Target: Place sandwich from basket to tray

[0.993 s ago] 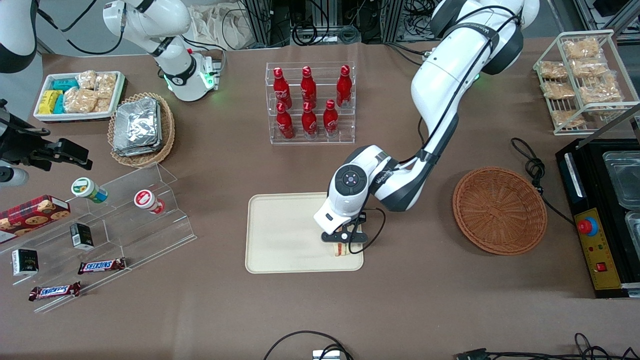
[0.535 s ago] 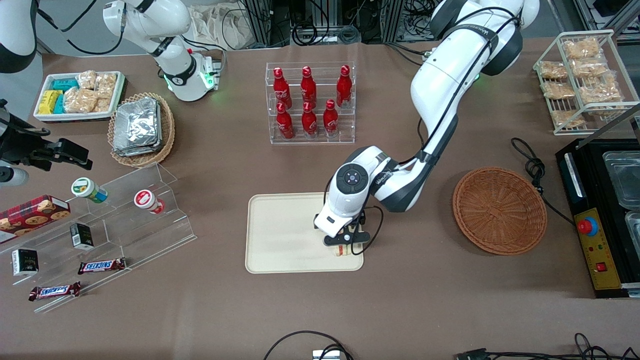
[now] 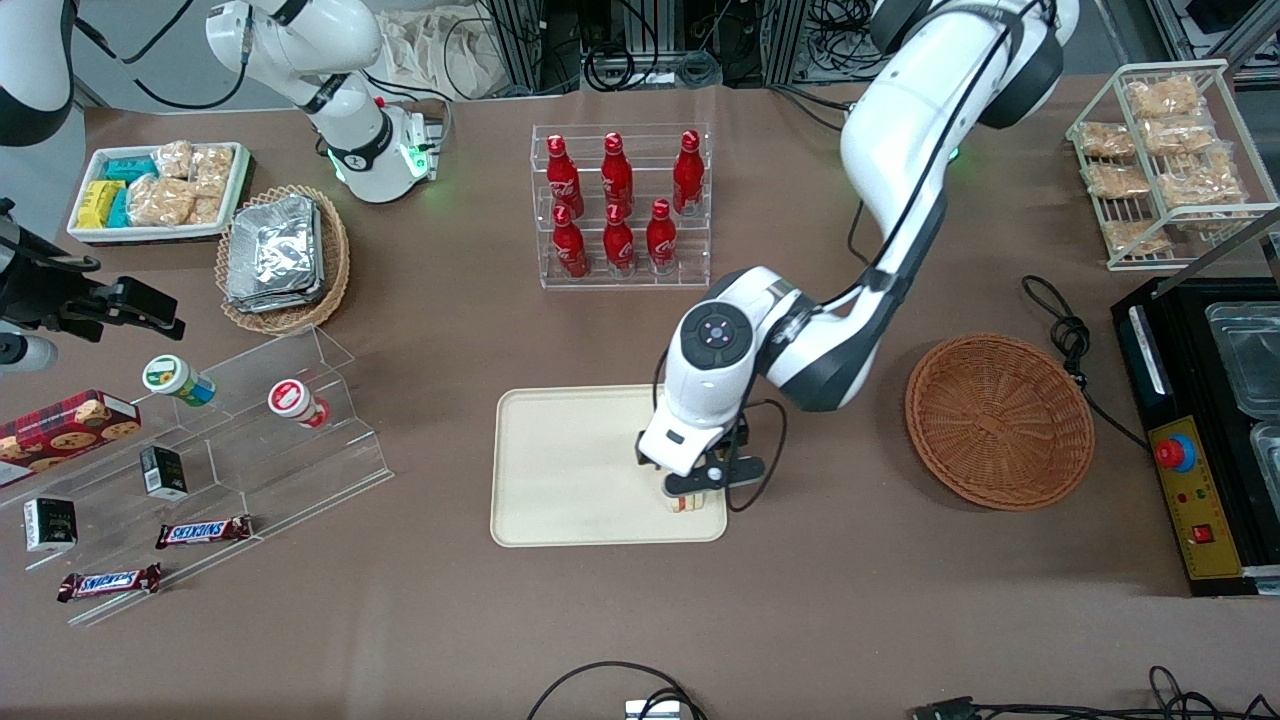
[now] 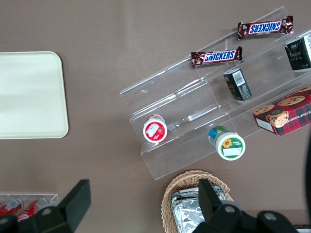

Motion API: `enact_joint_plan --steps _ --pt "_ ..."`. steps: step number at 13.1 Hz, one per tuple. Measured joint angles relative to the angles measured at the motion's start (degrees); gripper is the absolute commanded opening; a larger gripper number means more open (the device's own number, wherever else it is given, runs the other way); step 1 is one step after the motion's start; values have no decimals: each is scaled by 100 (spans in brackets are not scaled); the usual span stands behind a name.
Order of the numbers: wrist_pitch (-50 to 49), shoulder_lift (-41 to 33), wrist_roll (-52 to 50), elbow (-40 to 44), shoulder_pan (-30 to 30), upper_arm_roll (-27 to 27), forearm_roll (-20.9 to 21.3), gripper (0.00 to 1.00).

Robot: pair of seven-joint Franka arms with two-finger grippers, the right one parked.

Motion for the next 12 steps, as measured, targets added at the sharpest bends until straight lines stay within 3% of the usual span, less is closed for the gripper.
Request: enact_joint_plan --steps 4,12 --pt "-699 -633 0 23 130 469 0 100" --pt "-1554 -1530 441 24 1232 544 11 100"
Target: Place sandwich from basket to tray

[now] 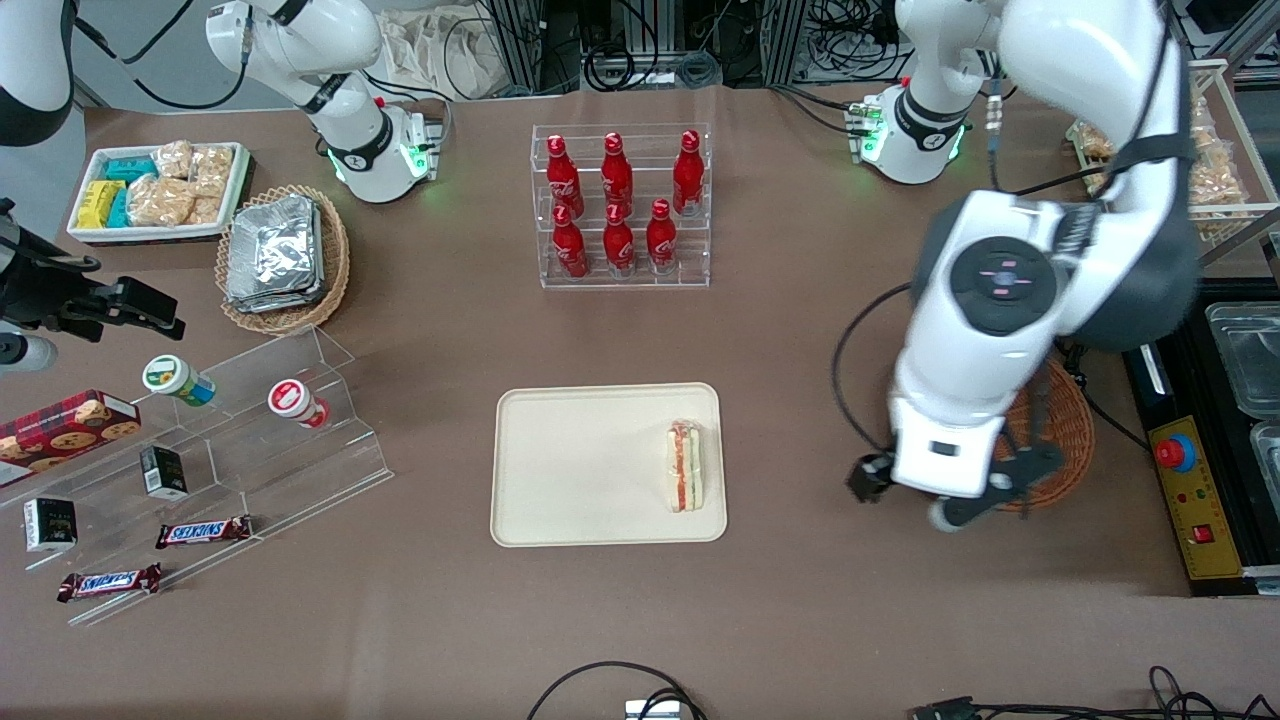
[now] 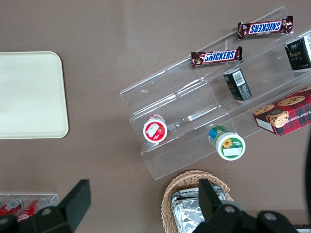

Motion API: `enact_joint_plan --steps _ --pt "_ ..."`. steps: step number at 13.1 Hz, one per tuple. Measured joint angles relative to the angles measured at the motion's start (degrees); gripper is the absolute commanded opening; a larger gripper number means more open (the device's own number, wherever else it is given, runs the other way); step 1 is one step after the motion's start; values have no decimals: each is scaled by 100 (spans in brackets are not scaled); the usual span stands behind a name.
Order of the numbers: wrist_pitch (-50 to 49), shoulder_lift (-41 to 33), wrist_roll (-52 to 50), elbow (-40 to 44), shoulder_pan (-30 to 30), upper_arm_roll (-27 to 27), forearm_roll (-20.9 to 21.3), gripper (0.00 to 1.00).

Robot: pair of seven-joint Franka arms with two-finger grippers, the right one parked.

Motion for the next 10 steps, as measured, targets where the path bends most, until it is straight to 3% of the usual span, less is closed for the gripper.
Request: enact_joint_plan --steps 3,10 --pt "-505 -279 1006 0 482 -1 -88 100" --pt "-1115 -896 3355 -274 1536 2 -782 100"
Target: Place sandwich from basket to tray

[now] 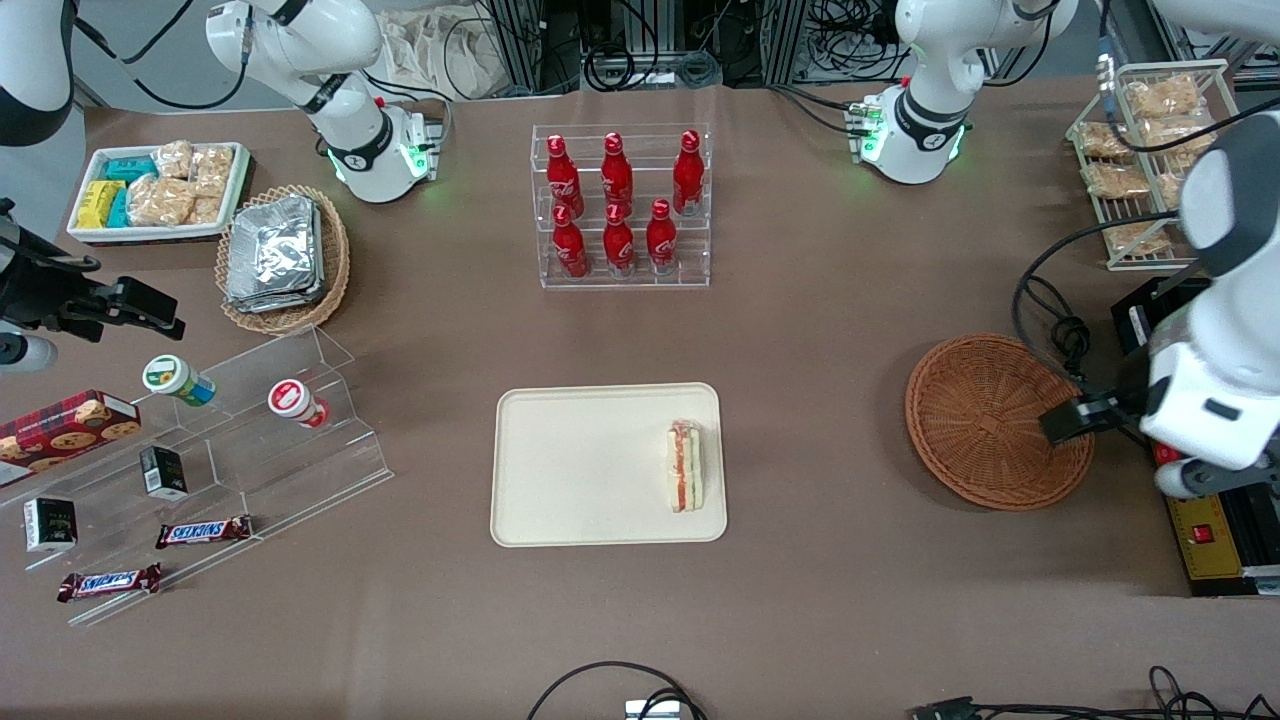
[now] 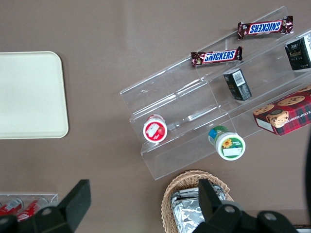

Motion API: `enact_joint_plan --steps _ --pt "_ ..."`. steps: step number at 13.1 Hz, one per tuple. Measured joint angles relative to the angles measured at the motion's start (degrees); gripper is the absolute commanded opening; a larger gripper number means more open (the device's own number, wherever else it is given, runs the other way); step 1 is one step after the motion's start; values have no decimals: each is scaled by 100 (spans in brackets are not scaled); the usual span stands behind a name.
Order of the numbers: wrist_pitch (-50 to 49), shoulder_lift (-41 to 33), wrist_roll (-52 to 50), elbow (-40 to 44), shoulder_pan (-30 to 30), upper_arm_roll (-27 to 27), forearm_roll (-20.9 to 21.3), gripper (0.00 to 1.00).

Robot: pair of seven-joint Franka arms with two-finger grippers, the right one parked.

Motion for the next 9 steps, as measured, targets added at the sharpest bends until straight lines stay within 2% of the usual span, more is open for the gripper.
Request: enact_joint_plan --steps 6,9 --pt "-20 -1350 1051 -1444 210 186 -131 100" --pt "-32 -1828 1183 -1724 209 213 -214 100"
